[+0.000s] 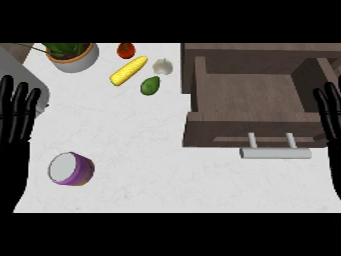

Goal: Pick up the can, place it into the drawer and close the drawer

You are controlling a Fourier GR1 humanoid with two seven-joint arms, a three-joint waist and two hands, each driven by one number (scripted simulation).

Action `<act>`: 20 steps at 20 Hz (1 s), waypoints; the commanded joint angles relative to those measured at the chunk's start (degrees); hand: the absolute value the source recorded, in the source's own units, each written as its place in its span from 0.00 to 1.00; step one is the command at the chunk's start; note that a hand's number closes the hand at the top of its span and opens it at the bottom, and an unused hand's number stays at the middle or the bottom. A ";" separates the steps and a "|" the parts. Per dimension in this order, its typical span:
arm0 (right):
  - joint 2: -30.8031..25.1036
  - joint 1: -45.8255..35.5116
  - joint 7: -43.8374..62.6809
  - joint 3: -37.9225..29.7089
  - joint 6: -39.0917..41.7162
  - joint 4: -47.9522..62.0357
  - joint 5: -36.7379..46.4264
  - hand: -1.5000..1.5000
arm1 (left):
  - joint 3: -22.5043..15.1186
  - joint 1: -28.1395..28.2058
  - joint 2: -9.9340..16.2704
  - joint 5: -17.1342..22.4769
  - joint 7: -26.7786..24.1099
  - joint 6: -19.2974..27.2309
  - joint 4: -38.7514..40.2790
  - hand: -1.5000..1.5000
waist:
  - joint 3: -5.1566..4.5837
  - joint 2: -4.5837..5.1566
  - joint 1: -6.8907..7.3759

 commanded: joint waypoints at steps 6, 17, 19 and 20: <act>1.58 -0.27 -1.71 -1.45 -2.04 2.33 1.77 0.00 | 8.23 22.54 4.04 12.39 -2.98 -9.92 -13.82 0.00 | 1.20 -1.52 1.63; 3.81 0.69 11.76 -1.01 -8.73 4.98 6.32 0.00 | 18.79 25.49 4.44 19.00 15.60 -6.00 -10.43 0.00 | 1.21 -1.29 0.59; 2.63 6.80 11.27 -3.46 -4.80 0.71 1.06 0.00 | 22.17 26.00 5.40 23.57 19.77 -6.13 -14.97 0.00 | 1.23 -1.37 0.32; 1.73 1.76 11.46 -4.65 -5.32 3.19 1.69 0.00 | 18.74 27.49 1.45 19.61 14.58 -9.02 -11.57 0.00 | 1.22 -1.33 0.40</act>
